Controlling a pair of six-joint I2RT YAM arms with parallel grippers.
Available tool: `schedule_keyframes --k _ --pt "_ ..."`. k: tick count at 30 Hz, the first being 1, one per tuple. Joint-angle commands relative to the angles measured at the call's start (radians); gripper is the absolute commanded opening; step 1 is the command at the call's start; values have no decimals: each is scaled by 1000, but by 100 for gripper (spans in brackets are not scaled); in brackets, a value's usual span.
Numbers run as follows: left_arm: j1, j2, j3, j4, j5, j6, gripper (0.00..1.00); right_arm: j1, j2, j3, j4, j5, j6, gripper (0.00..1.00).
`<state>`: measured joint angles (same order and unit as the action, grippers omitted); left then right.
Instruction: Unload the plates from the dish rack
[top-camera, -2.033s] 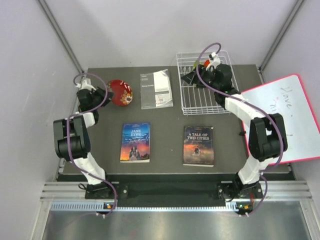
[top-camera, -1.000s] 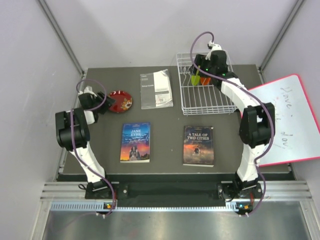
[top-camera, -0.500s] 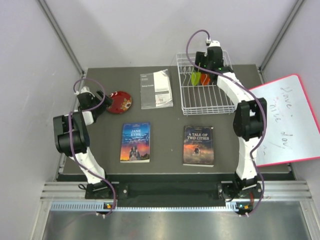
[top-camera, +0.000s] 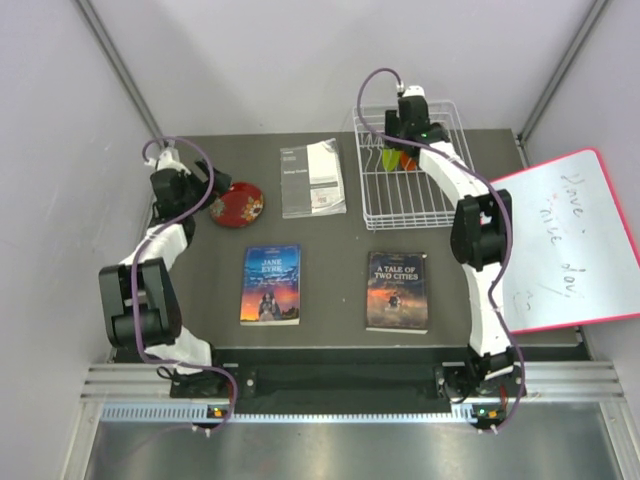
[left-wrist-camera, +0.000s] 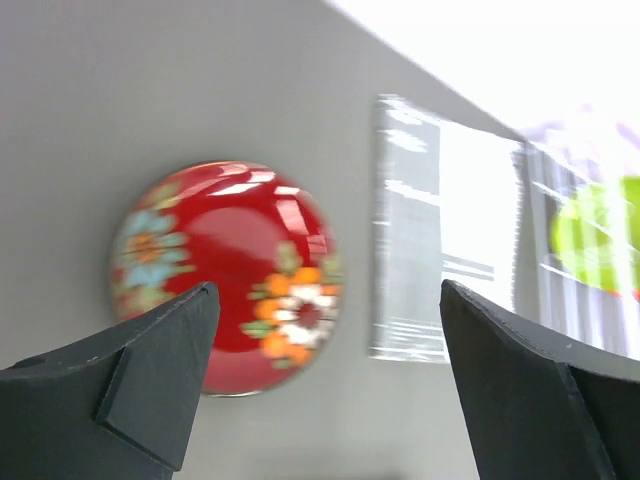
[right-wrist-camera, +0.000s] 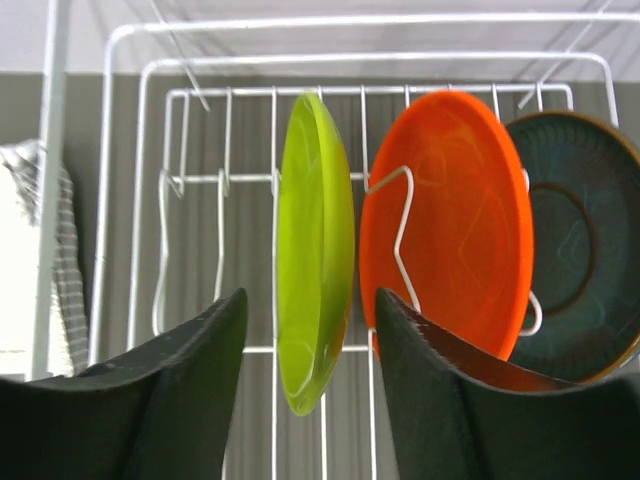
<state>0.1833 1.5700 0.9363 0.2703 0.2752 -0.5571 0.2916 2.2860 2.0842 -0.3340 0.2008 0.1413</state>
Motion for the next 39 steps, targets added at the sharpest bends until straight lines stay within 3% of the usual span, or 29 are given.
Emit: schedule_keyframes --k 1,4,11,16,22,28,31,35,39 --pt "-64 -73 -11 33 18 20 96 21 26 79 -22 75 -40 52" --pt "-105 -87 -5 40 19 23 95 38 32 74 -17 116 -58 46" --pt "-159 -74 -7 52 12 28 95 89 35 70 13 228 -118 10" --pt "-157 -71 -22 64 -1 34 95 132 9 34 70 346 -143 0" --pt "-159 -61 -22 63 2 36 95 190 -89 -107 272 610 -236 0" --pt "-166 -56 -19 56 7 49 95 218 -236 -266 430 744 -308 0" --pt "-171 -51 -14 58 18 52 96 221 -327 -341 496 752 -322 0" --pt "-179 -50 -13 79 54 54 96 231 -436 -397 462 732 -294 0" --pt "-180 -22 -16 159 177 23 93 228 -548 -485 337 501 -146 0"
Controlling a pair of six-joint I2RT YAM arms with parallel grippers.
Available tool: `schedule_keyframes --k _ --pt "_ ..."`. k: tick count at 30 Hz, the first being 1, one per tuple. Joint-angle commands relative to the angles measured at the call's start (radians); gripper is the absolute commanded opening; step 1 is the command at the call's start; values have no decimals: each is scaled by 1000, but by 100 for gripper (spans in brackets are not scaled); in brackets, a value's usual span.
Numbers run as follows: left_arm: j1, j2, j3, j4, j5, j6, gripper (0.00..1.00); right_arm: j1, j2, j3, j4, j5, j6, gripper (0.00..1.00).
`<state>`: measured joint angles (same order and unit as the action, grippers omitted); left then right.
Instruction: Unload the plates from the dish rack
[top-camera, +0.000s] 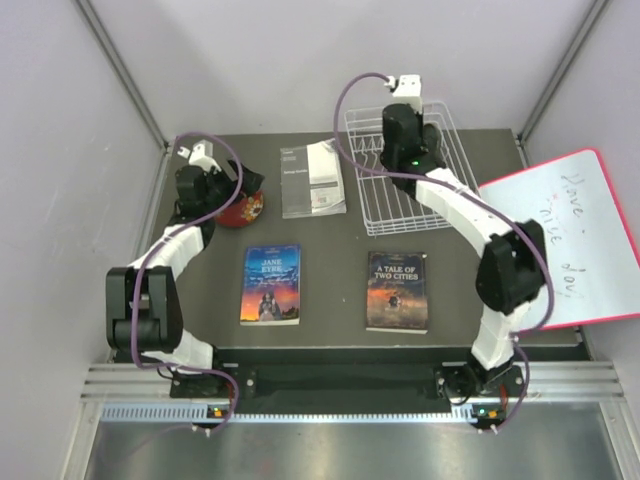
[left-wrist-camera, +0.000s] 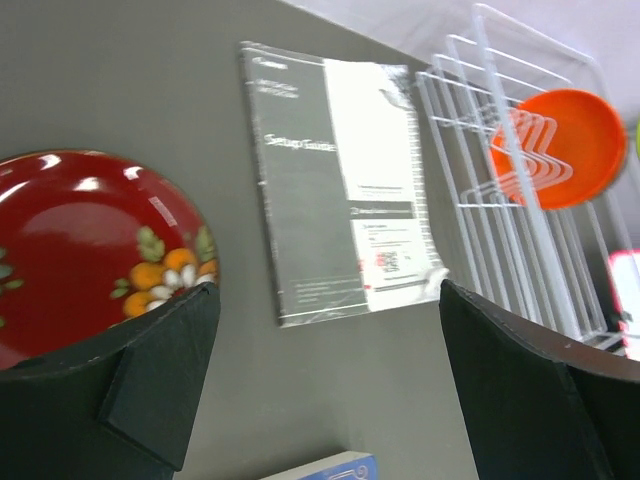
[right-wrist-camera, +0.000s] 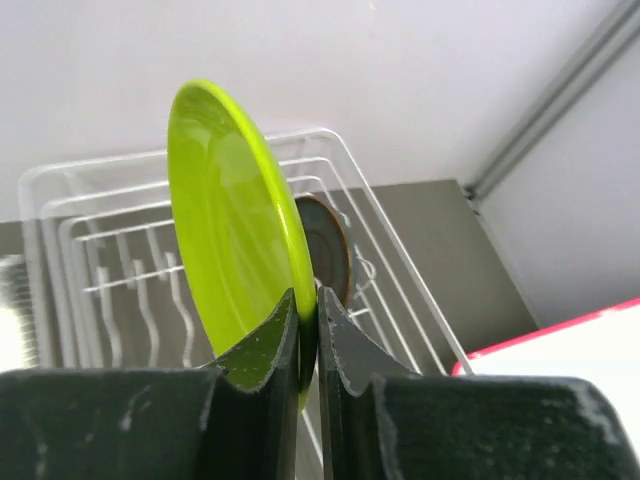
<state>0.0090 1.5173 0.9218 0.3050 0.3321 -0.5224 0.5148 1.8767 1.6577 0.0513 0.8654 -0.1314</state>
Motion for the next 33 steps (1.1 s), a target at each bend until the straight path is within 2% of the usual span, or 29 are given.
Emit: schedule_keyframes --k 1,2,3,6,9,14,21,24,26,27,28,29,30,31,32,33 --pt "-4 40 -1 179 155 -34 92 1 -154 -61 -107 -319 165 0" --pt "-32 50 0 209 218 -51 91 -1 -172 -61 -143 -372 235 0" --pt "-38 76 0 239 244 -71 91 -5 -183 -84 -165 -494 266 0" --pt "-55 127 -9 370 307 -148 91 -13 -237 -182 -131 -731 354 0" --pt "-75 170 -17 479 338 -218 91 -15 -267 -252 -73 -895 433 0" --pt "-107 231 -24 647 360 -326 91 -13 -266 -351 67 -1063 553 0" --pt "-179 277 -34 698 326 -318 89 -12 -223 -426 215 -1219 677 0" --pt "-199 290 -31 714 317 -318 84 -12 -203 -443 260 -1261 713 0" --pt "-207 290 -35 715 306 -317 61 -13 -197 -452 272 -1269 724 0" --pt "-207 287 -40 712 298 -306 46 -13 -197 -454 274 -1267 725 0" --pt "-207 284 -43 695 292 -298 22 -15 -195 -452 274 -1267 724 0" --pt "-207 274 -43 680 279 -289 11 -15 -195 -450 272 -1267 722 0" --pt "-207 267 -43 660 272 -265 4 -15 -195 -447 269 -1263 720 0" --pt "-207 262 -43 620 263 -254 0 -15 -194 -444 262 -1258 714 0" --pt "-207 248 -44 608 243 -243 0 -15 -194 -438 257 -1254 711 0" --pt "-207 239 -47 591 234 -220 0 -16 -192 -435 252 -1237 710 5"
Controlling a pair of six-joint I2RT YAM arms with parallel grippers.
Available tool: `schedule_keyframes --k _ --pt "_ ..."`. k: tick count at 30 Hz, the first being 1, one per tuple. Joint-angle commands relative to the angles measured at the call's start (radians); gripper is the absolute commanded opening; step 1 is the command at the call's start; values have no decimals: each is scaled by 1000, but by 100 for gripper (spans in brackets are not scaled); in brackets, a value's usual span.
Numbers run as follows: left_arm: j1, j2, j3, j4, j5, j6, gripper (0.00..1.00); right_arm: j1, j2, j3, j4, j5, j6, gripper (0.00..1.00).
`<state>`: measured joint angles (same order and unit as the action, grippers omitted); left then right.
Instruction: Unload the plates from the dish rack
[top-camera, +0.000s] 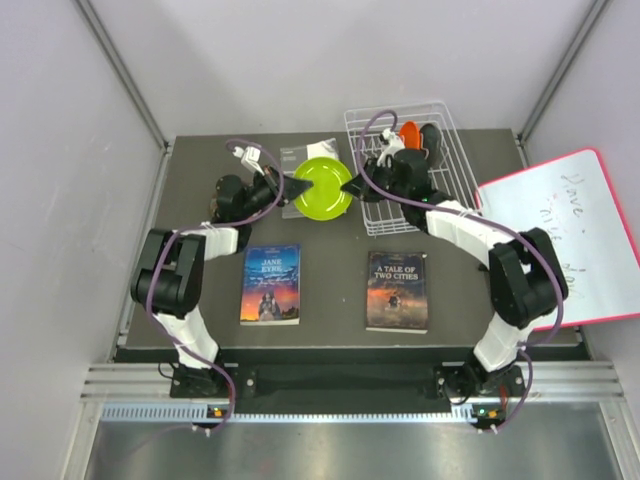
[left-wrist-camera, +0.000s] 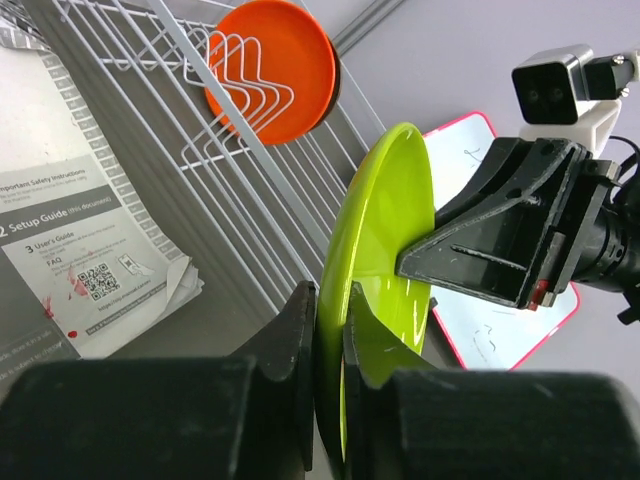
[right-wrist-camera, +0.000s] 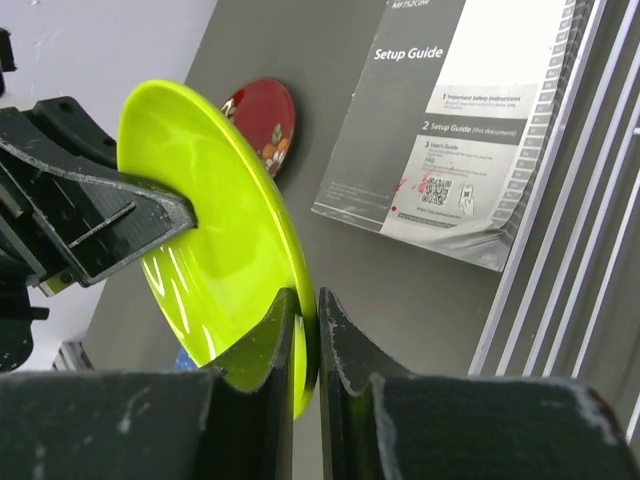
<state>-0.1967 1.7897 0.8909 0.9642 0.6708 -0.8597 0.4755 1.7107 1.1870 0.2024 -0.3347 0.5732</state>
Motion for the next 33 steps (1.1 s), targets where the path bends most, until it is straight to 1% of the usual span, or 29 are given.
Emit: schedule_keyframes --k 1,4,5,6,8,10,11,12,14,17,23,26,29,30,33 --pt "-1 -41 -17 -87 -117 132 0 22 -25 40 83 -27 -4 12" --pt "0 -94 -15 -185 -184 204 0 12 -25 62 46 3 -27 25" --pt "8 -105 -12 -246 -207 221 0 5 -28 69 28 19 -35 31" --pt "16 -116 -10 -269 -239 241 0 0 -31 75 11 54 -47 41" --pt "64 -141 -1 -324 -258 245 0 -15 -49 91 -47 97 -85 45" --pt "114 -148 -1 -369 -251 235 0 -28 -80 91 -69 155 -116 47" --pt "172 -151 -3 -380 -246 226 0 -41 -89 83 -72 164 -125 48" --pt "189 -153 -19 -375 -238 208 0 -46 -98 82 -81 174 -133 48" --pt "290 -145 -36 -369 -212 203 0 -61 -120 77 -92 186 -148 48" --pt "370 -125 -47 -369 -182 202 0 -74 -135 66 -101 194 -159 49" --pt "445 -60 -49 -354 -165 182 0 -80 -137 49 -97 191 -153 49" --pt "456 -26 -37 -360 -151 188 0 -81 -143 42 -97 191 -153 49" --pt "462 7 -32 -372 -163 189 0 -84 -148 42 -95 191 -151 49" --pt "464 11 -38 -361 -195 179 0 -84 -146 42 -97 189 -153 49" --pt "471 23 -72 -291 -226 165 0 -86 -149 43 -95 183 -150 49"
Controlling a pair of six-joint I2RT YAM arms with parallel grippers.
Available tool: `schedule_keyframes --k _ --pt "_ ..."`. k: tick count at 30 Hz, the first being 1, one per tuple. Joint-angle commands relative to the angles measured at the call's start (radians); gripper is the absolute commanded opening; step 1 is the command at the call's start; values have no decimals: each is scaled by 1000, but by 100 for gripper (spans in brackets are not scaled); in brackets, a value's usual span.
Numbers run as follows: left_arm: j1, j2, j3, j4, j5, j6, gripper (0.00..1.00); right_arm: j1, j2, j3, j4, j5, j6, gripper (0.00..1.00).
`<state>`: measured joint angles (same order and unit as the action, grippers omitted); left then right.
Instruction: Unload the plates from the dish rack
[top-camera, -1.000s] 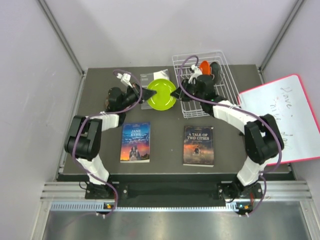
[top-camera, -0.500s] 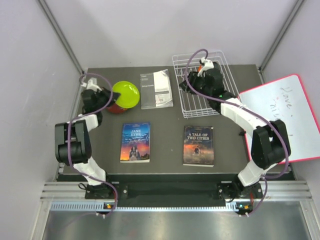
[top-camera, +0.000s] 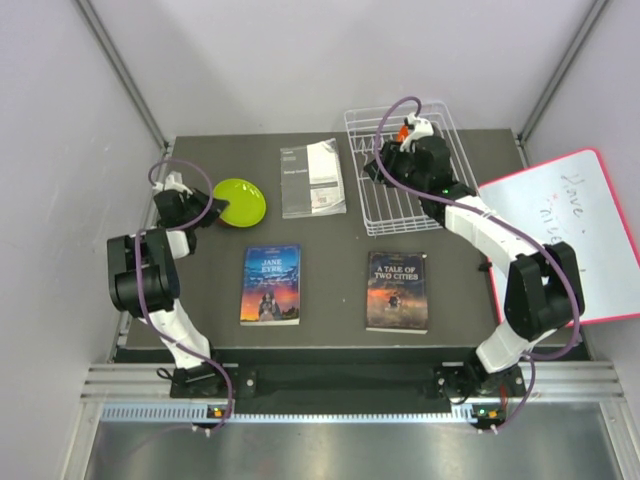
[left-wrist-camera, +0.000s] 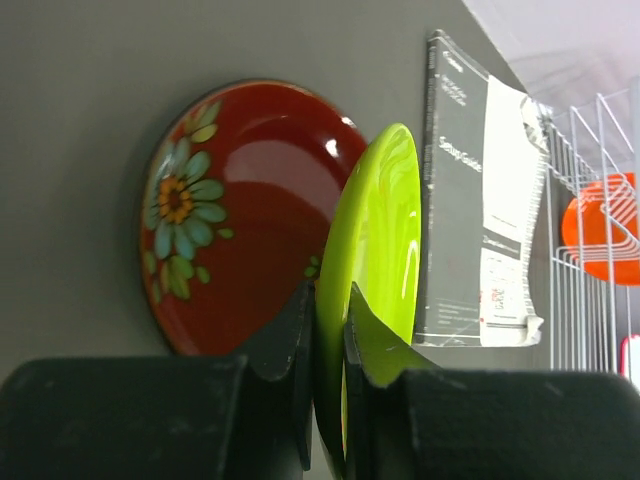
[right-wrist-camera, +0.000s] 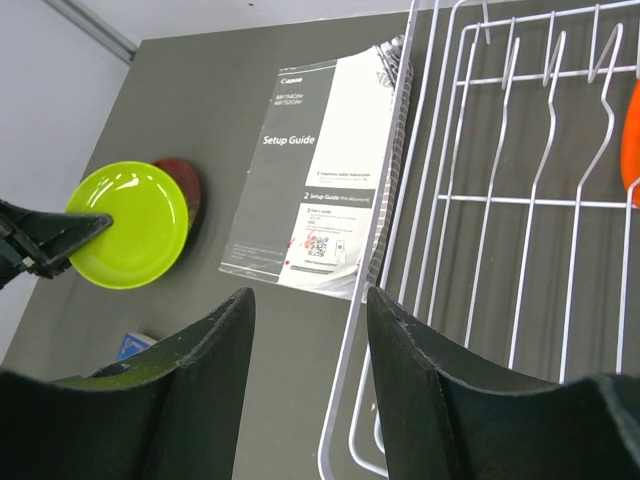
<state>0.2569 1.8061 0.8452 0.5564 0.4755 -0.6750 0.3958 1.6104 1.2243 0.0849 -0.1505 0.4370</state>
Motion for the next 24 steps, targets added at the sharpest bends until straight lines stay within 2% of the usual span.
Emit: schedule_keyframes --k 1,5,13,17,18,20,21,24 --pt "19 18 -28 126 -35 -23 0 -5 -52 6 21 -1 -14 50" --pt "30 59 -28 210 -34 -61 0 -8 -50 0 19 -1 -14 49" --pt "33 137 15 197 -35 -58 0 -8 -29 -6 29 -8 -4 50" --pt "39 160 26 206 -18 -64 21 -8 -12 21 10 -6 -17 51" --pt "38 162 32 195 -6 -61 32 -8 -4 30 3 5 -21 51" --pt "38 164 41 182 -6 -55 46 -8 11 62 -28 22 -43 52" --pt "38 164 43 171 -6 -51 59 -8 19 75 -39 38 -59 52" --pt "39 160 48 154 -6 -41 72 -9 45 122 -79 84 -95 54"
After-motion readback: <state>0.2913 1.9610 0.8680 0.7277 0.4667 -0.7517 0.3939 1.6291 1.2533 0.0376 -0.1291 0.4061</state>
